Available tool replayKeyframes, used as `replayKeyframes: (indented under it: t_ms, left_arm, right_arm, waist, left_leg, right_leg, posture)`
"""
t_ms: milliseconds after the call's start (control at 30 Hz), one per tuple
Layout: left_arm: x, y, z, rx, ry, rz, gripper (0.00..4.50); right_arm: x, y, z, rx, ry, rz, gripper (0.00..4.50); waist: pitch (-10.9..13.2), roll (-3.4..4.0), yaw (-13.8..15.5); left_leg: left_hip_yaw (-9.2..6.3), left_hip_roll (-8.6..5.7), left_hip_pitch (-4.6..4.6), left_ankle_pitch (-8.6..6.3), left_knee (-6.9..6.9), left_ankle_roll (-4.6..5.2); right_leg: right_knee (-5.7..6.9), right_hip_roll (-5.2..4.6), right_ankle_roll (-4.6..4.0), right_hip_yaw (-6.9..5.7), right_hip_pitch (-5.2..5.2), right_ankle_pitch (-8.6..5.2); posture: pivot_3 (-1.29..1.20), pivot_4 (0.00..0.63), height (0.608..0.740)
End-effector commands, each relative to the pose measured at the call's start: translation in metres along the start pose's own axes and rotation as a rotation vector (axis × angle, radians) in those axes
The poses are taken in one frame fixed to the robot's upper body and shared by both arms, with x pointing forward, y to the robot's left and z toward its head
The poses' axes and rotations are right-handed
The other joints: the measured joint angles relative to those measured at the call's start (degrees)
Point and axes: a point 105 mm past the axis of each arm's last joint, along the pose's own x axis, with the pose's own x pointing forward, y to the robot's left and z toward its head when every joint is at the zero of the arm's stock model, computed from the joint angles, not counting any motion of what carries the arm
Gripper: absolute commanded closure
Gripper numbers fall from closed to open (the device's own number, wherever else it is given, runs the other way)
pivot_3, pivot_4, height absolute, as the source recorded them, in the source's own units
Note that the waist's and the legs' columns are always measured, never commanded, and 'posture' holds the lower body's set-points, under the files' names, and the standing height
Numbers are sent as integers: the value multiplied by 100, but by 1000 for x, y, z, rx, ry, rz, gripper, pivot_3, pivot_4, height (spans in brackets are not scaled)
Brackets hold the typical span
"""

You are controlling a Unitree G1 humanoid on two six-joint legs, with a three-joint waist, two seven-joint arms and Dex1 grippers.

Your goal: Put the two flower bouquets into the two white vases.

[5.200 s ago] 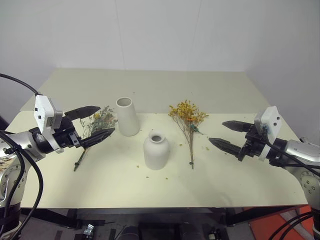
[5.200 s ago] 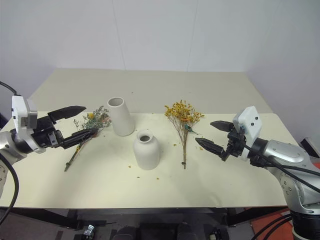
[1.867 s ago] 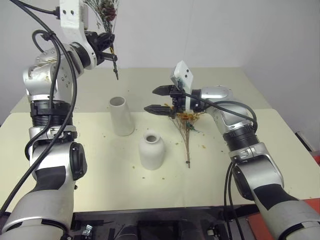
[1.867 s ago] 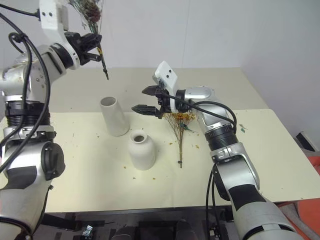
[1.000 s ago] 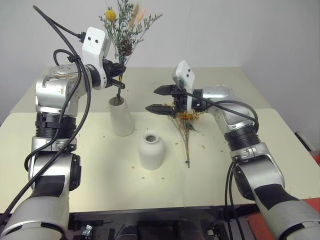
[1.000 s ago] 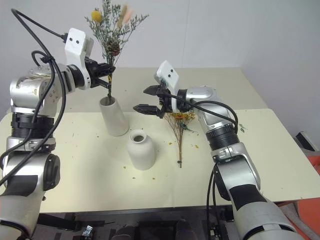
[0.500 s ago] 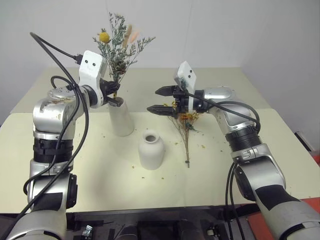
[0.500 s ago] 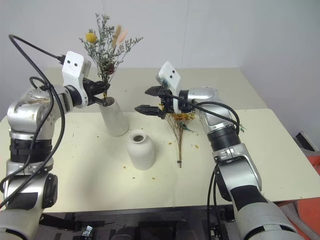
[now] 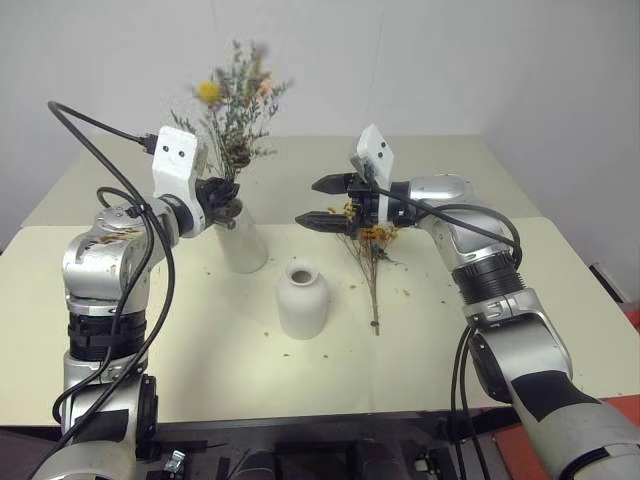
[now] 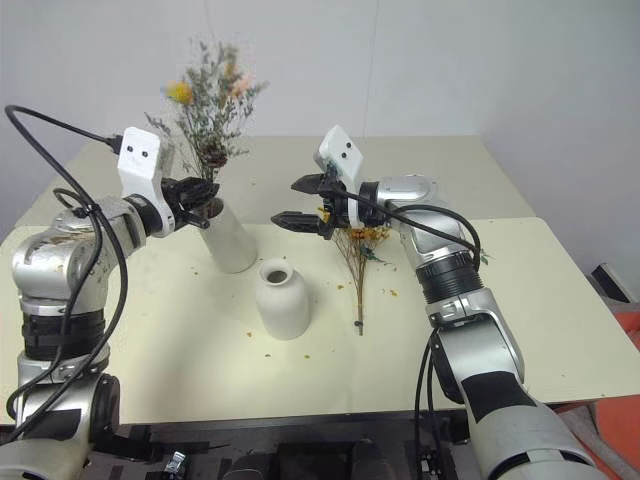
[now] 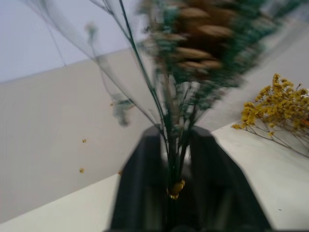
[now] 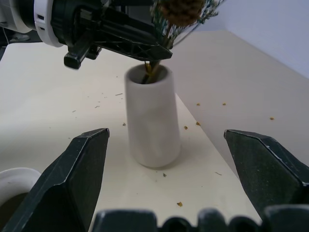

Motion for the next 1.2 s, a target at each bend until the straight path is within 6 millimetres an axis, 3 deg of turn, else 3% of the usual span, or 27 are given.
replayKeyframes:
  t_ms: [33,267,467,700,1033,1200]
  left_arm:
    - [-14,0,32,28,-101,-17,2257]
    - [-32,-3,40,56,-96,-29,16]
    - [-58,-9,52,148,-128,-86,16]
    - [-84,-17,84,150,-419,-249,16]
    - [-86,-70,68,127,-432,-748,16]
    - [-74,-90,55,174,-324,-920,16]
  right_arm:
    - [-6,-1,18,-52,-55,-8,0]
    - [-9,-1,18,-55,-56,-11,0]
    - [-13,1,17,-62,-55,-7,0]
    - [-22,1,14,-70,-46,-12,0]
    - [-57,7,-5,-49,24,-61,0]
    - [-82,10,-19,14,103,-124,0]
  waist:
    - [0,0,-1]
    - [0,0,1]
    - [0,0,-15]
    - [0,0,5]
    - [0,0,25]
    - [0,0,25]
  left_leg:
    - [0,0,0,0,0,0]
    - [0,0,0,0,0,0]
    - [0,2,1,0,-1,0]
    - [1,2,5,1,-1,-2]
    - [2,1,4,1,0,-2]
    - [3,0,4,1,0,-2]
  right_leg:
    - [0,0,0,0,0,0]
    - [-1,0,0,0,1,0]
    - [-3,1,0,0,0,0]
    - [-5,1,-1,-1,3,-1]
    - [-12,1,0,-1,8,-1]
    - [-14,1,1,0,9,-2]
  posture:
    - [0,150,740]
    - [0,150,740]
    - [0,150,740]
    - [0,150,740]
    - [0,150,740]
    - [0,150,740]
